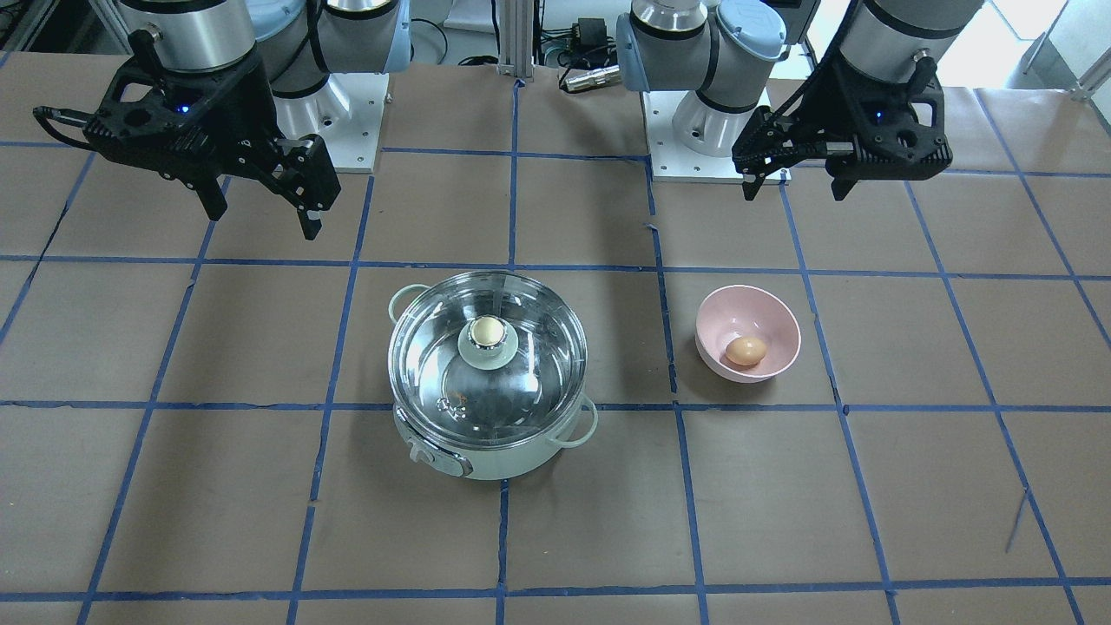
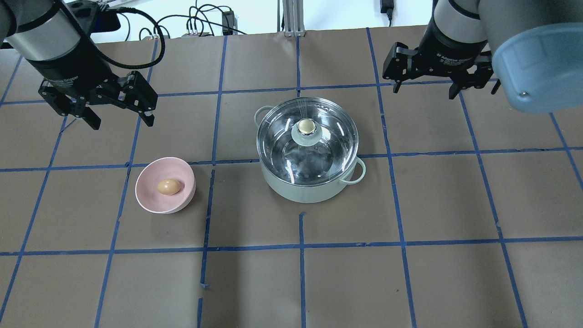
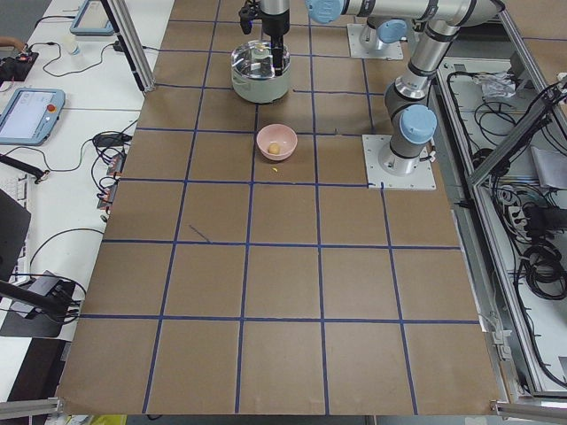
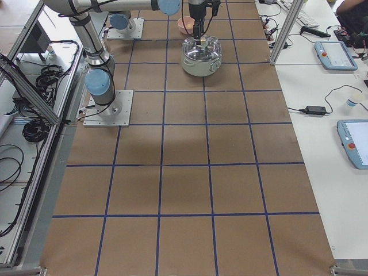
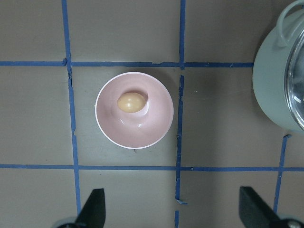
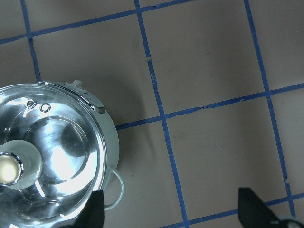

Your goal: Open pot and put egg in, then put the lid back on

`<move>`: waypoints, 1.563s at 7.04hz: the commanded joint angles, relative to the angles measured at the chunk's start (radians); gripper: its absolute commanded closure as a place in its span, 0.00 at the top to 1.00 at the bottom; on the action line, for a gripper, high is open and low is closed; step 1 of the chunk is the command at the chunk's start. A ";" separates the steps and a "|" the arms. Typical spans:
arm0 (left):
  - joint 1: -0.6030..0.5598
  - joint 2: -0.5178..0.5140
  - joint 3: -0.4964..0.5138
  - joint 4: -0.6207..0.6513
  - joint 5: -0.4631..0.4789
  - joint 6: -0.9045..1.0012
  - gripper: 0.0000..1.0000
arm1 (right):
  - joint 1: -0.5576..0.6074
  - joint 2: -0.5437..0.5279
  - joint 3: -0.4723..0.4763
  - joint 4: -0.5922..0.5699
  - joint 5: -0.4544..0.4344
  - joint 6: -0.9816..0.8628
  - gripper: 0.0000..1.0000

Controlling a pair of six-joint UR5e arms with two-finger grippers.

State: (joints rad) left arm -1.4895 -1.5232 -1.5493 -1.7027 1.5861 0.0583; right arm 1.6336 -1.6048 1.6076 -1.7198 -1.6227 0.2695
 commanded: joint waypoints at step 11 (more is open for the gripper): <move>0.002 0.014 -0.017 0.005 0.003 0.005 1.00 | -0.072 0.013 0.017 -0.038 0.035 -0.277 1.00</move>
State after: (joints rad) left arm -1.4879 -1.5100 -1.5574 -1.7004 1.5877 0.0649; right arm 1.5608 -1.5929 1.6205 -1.7431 -1.6052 -0.0091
